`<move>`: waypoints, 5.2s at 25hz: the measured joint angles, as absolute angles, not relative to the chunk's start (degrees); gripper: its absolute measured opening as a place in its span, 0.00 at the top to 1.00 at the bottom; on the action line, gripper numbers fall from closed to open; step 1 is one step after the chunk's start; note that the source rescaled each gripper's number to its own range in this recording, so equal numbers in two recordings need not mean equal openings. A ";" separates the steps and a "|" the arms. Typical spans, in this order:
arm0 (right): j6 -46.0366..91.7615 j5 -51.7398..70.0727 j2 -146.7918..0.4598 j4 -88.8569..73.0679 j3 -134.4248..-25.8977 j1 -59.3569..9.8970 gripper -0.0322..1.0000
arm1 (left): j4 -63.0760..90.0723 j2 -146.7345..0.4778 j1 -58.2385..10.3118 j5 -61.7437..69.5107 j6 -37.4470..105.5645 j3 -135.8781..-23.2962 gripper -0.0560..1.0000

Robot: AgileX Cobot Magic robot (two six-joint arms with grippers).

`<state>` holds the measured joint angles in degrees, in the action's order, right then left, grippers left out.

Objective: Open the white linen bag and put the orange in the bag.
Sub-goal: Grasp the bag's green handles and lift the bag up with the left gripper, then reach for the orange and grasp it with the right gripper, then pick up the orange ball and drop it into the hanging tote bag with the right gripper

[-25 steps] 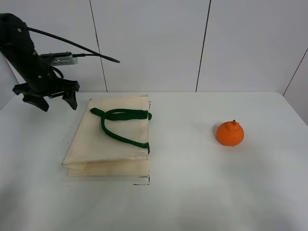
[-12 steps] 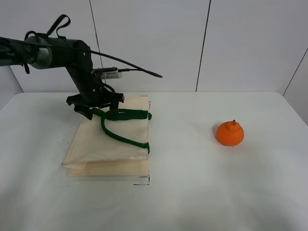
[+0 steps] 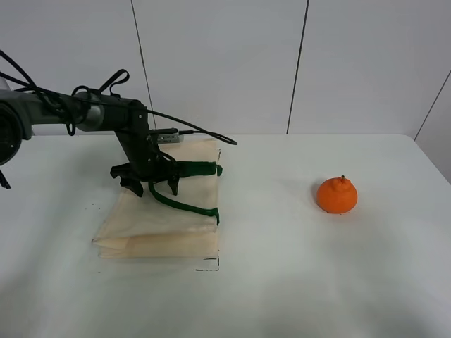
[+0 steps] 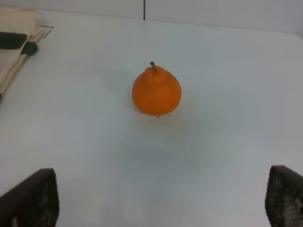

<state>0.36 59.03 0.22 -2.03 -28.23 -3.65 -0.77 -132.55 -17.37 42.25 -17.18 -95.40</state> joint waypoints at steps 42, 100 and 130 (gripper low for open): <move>0.36 53.11 -17.60 -1.65 -33.09 -3.65 0.00 | 0.00 -102.25 -17.49 67.84 -9.40 -119.44 0.95; 3.12 67.00 -119.19 -8.57 -100.78 -4.30 0.96 | 3.16 -102.20 -17.49 67.84 -9.02 -119.44 0.95; 9.60 53.74 -128.86 -29.50 -114.57 -32.73 0.96 | 3.16 -102.20 -17.49 67.84 -9.02 -119.44 0.95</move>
